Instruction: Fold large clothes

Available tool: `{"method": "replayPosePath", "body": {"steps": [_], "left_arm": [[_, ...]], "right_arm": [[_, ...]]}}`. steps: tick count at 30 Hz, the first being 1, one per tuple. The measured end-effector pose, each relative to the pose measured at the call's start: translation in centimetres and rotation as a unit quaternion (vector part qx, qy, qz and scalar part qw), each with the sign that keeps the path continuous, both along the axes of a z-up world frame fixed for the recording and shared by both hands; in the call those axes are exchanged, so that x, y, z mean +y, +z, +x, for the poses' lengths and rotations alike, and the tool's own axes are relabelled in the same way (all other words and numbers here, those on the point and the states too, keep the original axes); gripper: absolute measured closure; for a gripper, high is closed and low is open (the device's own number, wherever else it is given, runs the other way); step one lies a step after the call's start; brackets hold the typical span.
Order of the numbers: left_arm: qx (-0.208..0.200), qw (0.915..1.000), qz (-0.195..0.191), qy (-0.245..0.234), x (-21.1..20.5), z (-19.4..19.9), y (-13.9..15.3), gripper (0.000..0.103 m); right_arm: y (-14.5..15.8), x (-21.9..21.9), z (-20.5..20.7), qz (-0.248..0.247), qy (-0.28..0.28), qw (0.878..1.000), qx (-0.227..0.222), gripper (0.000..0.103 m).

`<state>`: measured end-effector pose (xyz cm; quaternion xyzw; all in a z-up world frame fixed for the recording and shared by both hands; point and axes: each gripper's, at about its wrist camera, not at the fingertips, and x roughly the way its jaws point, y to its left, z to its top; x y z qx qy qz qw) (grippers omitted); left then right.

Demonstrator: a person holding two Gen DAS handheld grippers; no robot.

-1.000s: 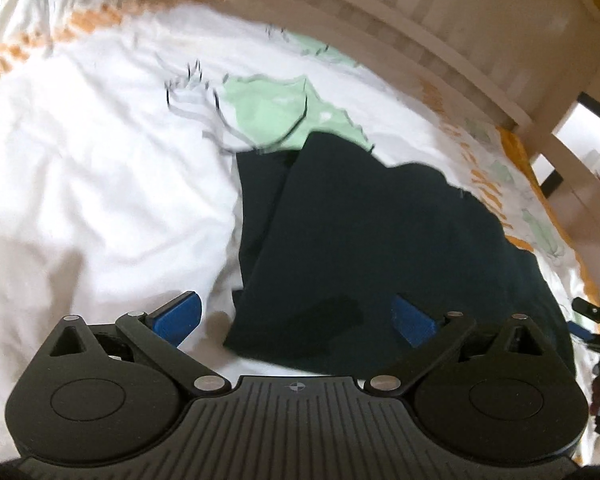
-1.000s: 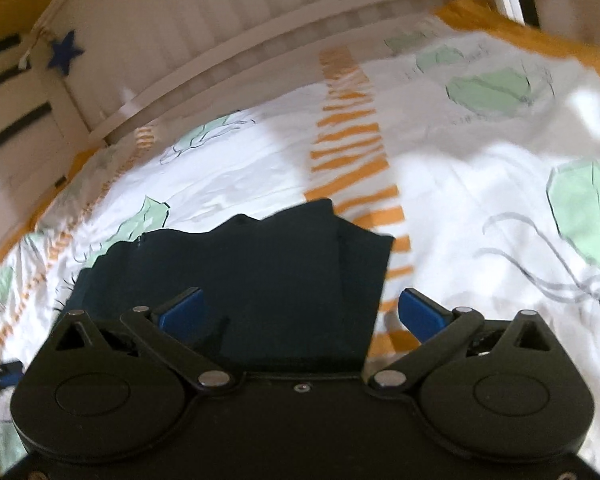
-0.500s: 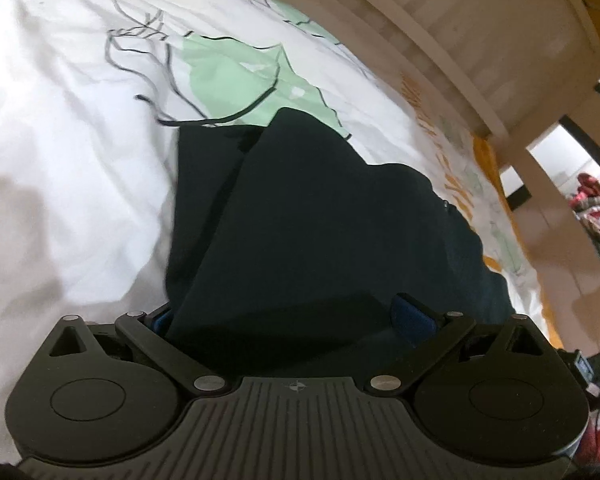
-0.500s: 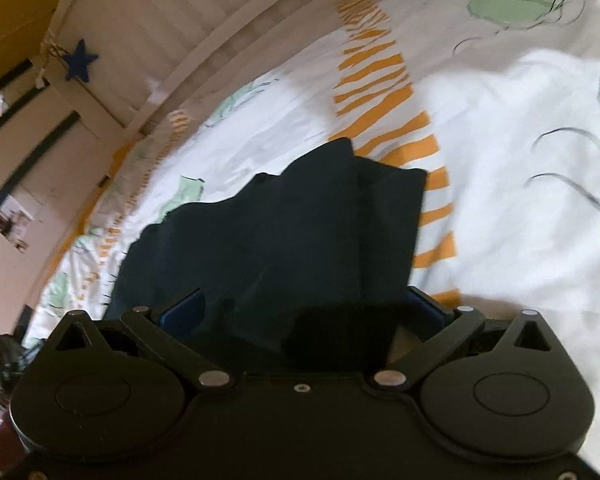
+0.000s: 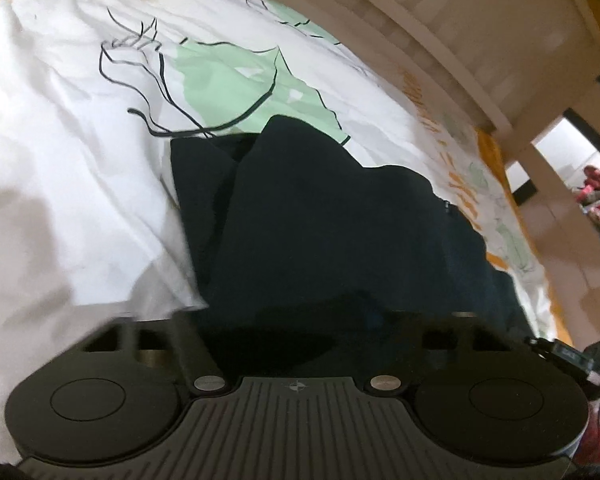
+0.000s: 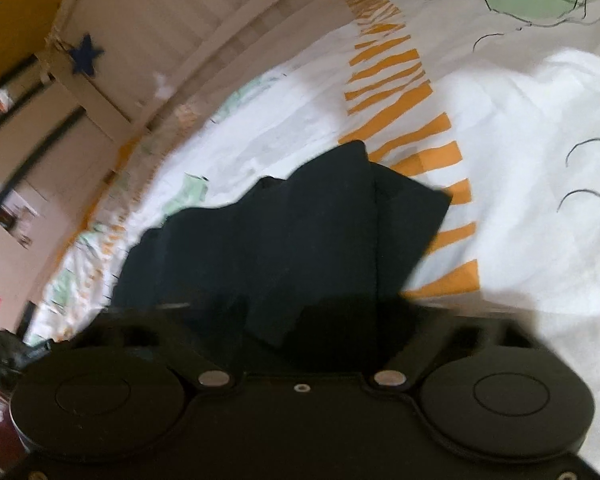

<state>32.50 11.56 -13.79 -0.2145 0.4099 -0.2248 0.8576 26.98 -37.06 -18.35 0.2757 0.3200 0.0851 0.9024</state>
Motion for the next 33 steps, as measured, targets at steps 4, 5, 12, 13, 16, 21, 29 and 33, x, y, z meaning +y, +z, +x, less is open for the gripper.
{"method": "replayPosePath", "body": {"steps": [4, 5, 12, 13, 16, 21, 29, 33], "left_arm": [[-0.003, 0.9995, -0.031, 0.002, 0.8, -0.6, 0.9, 0.081], [-0.006, 0.9992, -0.04, 0.003, 1.0, -0.9, 1.3, 0.081], [-0.01, 0.9944, -0.106, -0.003, 1.8, -3.9, 3.8, 0.084], [-0.01, 0.9941, -0.108, -0.006, 1.8, -4.5, 4.1, 0.085], [-0.004, 0.9921, -0.125, -0.013, 2.3, -6.5, 4.6, 0.085], [0.019, 0.9896, -0.14, -0.028, 4.1, -10.1, 4.4, 0.085], [0.036, 0.9989, -0.022, -0.02, 5.0, -12.9, 2.3, 0.075], [0.011, 0.9982, 0.057, -0.016, 3.3, -12.4, 1.0, 0.058]], "right_arm": [[0.4, 0.5, -0.1, 0.01, -0.005, 1.0, 0.002, 0.064], [0.5, 0.5, -0.3, 0.015, -0.012, 1.0, 0.006, 0.067], [2.9, 0.3, -3.0, 0.069, -0.034, 0.997, -0.018, 0.077], [3.3, 0.4, -3.4, 0.069, -0.033, 0.997, -0.018, 0.077], [4.5, 1.0, -5.1, 0.059, -0.027, 0.998, -0.013, 0.077], [5.4, 1.3, -9.4, 0.069, -0.018, 0.997, 0.004, 0.078], [5.2, 2.5, -14.4, 0.019, -0.002, 0.998, 0.062, 0.069], [4.0, 3.0, -13.4, -0.059, -0.025, 0.994, 0.088, 0.047]]}}
